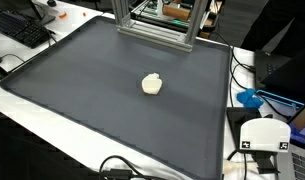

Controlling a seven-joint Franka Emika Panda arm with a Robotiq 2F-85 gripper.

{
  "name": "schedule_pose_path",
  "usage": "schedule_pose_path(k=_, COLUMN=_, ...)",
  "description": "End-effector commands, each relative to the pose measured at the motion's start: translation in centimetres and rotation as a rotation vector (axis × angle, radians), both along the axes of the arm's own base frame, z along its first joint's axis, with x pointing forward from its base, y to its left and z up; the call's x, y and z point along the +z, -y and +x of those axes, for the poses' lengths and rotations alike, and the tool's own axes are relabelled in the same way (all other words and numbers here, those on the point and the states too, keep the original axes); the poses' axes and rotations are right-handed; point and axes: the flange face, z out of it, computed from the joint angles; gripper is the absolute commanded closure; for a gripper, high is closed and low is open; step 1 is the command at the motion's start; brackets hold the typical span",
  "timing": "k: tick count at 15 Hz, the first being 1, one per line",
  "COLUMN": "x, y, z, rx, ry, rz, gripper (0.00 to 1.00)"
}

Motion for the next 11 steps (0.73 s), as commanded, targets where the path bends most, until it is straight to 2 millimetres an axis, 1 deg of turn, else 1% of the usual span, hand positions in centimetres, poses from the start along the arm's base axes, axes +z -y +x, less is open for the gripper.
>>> schedule_pose_path(k=1, x=-1.31, y=-0.04, z=-0.52, rx=-0.011, ry=0.017, rz=-0.011, gripper=0.00)
schedule_pose_path(k=4, x=-2.05, y=-0.09, z=-0.61, rx=-0.001, ry=0.018, rz=-0.007, gripper=0.00)
schedule_pose_path(k=5, x=-1.25, y=-0.05, z=-0.12, rx=-0.002, ry=-0.001, rz=0.005, gripper=0.00)
schedule_pose_path(k=8, x=-1.70, y=-0.05, z=-0.19, rx=0.000, ry=0.000, rz=0.006, gripper=0.00)
schedule_pose_path(k=11, x=-1.71, y=-0.06, z=-0.18, rx=0.001, ry=0.001, rz=0.007, gripper=0.00)
